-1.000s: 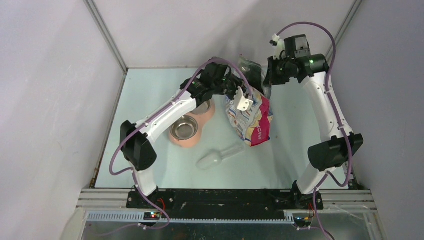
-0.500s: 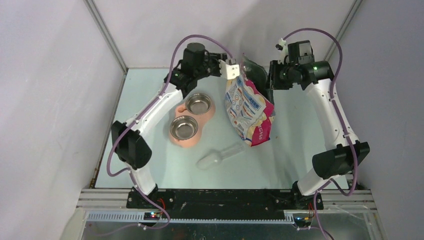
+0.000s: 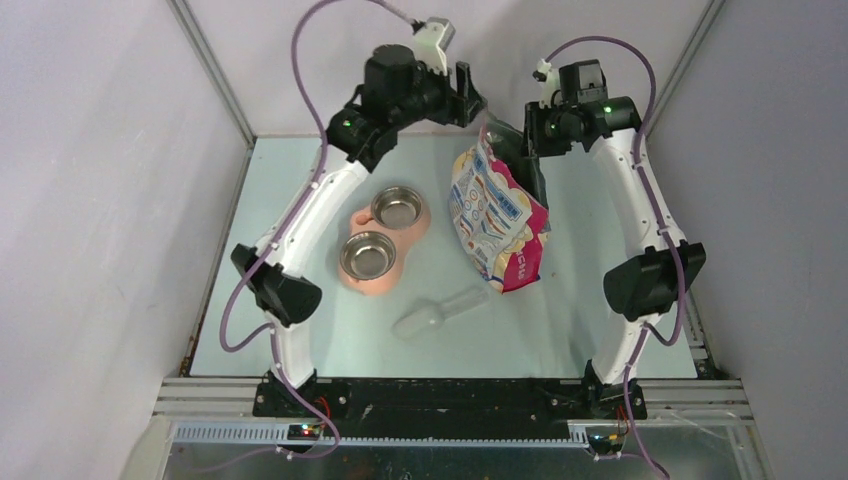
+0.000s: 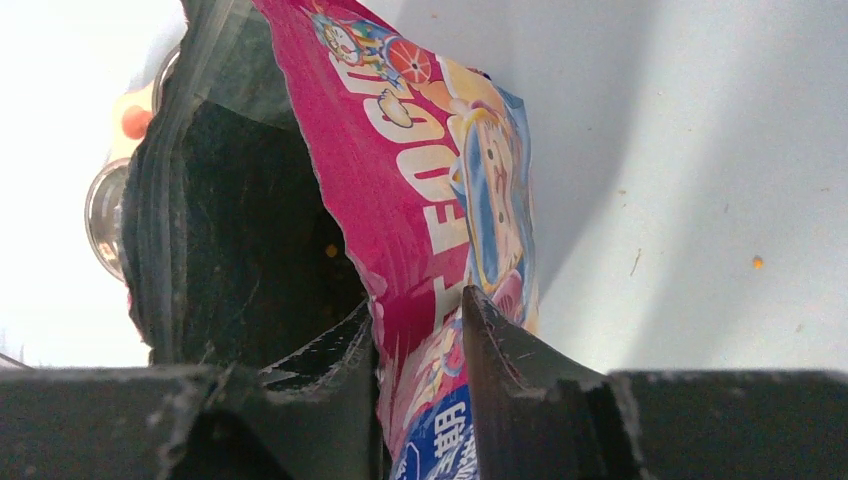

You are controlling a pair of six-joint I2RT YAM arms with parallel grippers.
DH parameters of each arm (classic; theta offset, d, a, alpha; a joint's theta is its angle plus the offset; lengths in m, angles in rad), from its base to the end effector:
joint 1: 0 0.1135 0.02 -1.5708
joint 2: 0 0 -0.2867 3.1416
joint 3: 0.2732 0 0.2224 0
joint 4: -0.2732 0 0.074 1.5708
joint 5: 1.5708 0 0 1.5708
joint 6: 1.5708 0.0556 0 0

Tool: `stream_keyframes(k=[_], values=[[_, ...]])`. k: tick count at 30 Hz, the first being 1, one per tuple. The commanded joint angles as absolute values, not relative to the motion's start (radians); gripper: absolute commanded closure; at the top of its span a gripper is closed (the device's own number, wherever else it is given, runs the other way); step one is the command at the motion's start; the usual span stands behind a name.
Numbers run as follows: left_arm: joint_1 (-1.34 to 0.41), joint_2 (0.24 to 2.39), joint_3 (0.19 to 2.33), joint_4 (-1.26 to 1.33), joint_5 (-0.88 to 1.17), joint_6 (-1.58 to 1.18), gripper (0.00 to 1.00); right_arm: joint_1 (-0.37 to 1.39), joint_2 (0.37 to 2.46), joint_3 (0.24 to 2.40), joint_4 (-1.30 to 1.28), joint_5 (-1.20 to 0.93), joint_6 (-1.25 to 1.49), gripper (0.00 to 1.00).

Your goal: Serve the pet food

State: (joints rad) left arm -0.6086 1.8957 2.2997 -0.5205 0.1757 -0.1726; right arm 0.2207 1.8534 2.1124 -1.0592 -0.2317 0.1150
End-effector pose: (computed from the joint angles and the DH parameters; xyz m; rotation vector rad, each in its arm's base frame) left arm 0.3331 -0.2439 0.5096 0.5078 1.6638 -0.7288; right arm 0.3688 0.0958 0.4098 -0.2383 2.3748 0.4351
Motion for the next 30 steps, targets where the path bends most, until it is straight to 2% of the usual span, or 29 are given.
stream_keyframes(k=[1, 7, 9, 11, 12, 14, 15, 17, 25, 30], values=[[-0.644, 1.968, 2.235, -0.581, 0.129, -0.423, 0.29, 0.240, 1.852, 2.171, -1.030, -0.204, 0.087, 0.67], [-0.656, 2.017, 2.203, -0.569, 0.057, -0.518, 0.33, 0.278, 1.833, 2.146, -1.017, -0.174, 0.065, 0.69], [-0.656, 2.029, 2.188, -0.566, 0.059, -0.530, 0.39, 0.287, 1.830, 2.138, -1.014, -0.162, 0.062, 0.70], [-0.657, 2.034, 2.181, -0.569, 0.055, -0.526, 0.49, 0.292, 1.833, 2.138, -1.012, -0.146, 0.060, 0.73], [-0.657, 2.034, 2.180, -0.572, 0.050, -0.522, 0.58, 0.292, 1.835, 2.141, -1.010, -0.123, 0.060, 0.77], [-0.655, 2.034, 2.193, -0.586, 0.031, -0.497, 0.72, 0.290, 1.844, 2.154, -1.001, -0.072, 0.061, 0.91], [-0.653, 2.035, 2.208, -0.595, 0.020, -0.474, 0.82, 0.287, 1.848, 2.171, -0.996, -0.054, 0.063, 0.99], [-0.644, 2.036, 2.235, -0.606, -0.008, -0.427, 0.97, 0.275, 1.855, 2.204, -0.987, 0.004, 0.087, 1.00], [-0.591, 2.058, 2.343, -0.540, -0.070, -0.143, 1.00, 0.221, 1.811, 2.293, -0.979, 0.103, 0.183, 1.00], [-0.584, 2.070, 2.387, -0.420, 0.042, -0.027, 1.00, 0.268, 1.726, 2.207, -0.992, 0.178, 0.167, 1.00]])
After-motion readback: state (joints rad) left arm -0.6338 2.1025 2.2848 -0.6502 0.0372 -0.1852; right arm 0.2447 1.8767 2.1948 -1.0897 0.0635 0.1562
